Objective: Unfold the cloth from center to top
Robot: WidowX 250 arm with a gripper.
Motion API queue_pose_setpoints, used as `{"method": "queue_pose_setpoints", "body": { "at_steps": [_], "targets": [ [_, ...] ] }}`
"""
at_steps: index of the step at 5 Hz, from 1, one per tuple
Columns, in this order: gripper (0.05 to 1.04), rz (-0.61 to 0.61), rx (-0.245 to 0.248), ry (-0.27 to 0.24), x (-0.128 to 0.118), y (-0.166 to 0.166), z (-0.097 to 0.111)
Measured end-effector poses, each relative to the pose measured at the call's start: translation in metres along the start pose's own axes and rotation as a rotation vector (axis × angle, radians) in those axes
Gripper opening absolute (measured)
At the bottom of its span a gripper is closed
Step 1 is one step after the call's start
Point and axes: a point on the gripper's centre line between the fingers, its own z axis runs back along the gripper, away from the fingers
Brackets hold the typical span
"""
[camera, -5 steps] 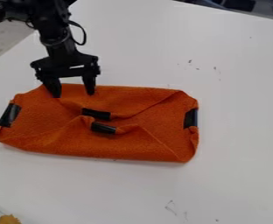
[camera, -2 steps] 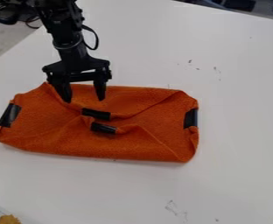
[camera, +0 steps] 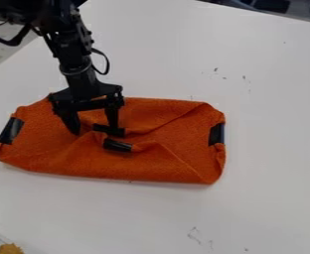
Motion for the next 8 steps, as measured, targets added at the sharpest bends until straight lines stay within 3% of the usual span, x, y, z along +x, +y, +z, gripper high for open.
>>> {"method": "queue_pose_setpoints", "body": {
  "at_steps": [1,3,4,6,7,8],
  "targets": [
    [0.950,0.004,-0.007,0.003,0.0000,0.0004,-0.0026],
    [0.402,-0.013,0.000,0.010,0.0028,0.0004,-0.0030],
    [0.317,-0.007,0.008,0.012,0.0029,0.0012,-0.0028],
    [0.894,0.003,0.020,0.006,0.0036,0.0021,-0.0029],
    [1.007,0.005,0.032,0.005,0.0033,0.0014,-0.0030],
    [1.004,-0.010,0.059,-0.003,0.0033,-0.0011,-0.0029]
  ]
}}
